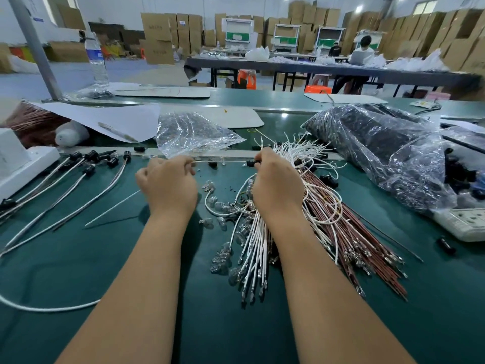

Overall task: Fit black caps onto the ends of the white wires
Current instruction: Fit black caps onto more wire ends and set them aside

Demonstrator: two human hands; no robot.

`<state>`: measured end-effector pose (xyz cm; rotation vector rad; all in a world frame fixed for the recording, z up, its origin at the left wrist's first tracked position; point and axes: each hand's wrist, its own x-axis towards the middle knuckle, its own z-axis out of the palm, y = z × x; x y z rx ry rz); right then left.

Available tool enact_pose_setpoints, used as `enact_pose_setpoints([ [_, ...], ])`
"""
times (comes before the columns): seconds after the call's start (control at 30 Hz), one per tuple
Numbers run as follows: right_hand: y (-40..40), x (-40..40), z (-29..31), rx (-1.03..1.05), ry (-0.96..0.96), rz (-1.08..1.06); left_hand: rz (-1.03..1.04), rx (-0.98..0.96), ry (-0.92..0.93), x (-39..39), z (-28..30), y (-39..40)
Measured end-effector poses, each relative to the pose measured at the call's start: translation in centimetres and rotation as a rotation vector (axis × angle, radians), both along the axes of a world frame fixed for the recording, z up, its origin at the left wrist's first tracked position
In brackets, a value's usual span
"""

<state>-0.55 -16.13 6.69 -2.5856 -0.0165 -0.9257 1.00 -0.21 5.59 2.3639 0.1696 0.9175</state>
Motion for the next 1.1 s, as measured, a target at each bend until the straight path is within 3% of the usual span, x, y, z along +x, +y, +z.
enact_pose_setpoints([
  [0.13, 0.3, 0.0, -0.1, -0.031, 0.048, 0.035, 0.088, -0.024, 0.091, 0.1, -0.4, 0.6],
  [0.33, 0.8, -0.4, -0.1, 0.055, 0.067, 0.249, -0.368, 0.093, -0.076, 0.1, -0.3, -2.6],
  [0.4, 0.7, -0.3, -0.1, 0.035, 0.051, 0.219, -0.372, 0.107, -0.068, 0.3, -0.5, -2.6],
  [0.57, 0.2, -0.1, -0.1, 0.039, 0.088, 0.145, -0.130, 0.025, 0.047, 0.7, -0.9, -0.8],
  [0.77, 0.9, -0.4, -0.1, 0.140, 0.104, 0.310, -0.479, -0.128, -0.032, -0.6, 0.1, -2.5],
  [1.1, -0.1, 0.1, -0.3, 0.361, 0.001, 0.324, -0.533, -0.420, 0.016, 0.1, 0.1, -1.8],
])
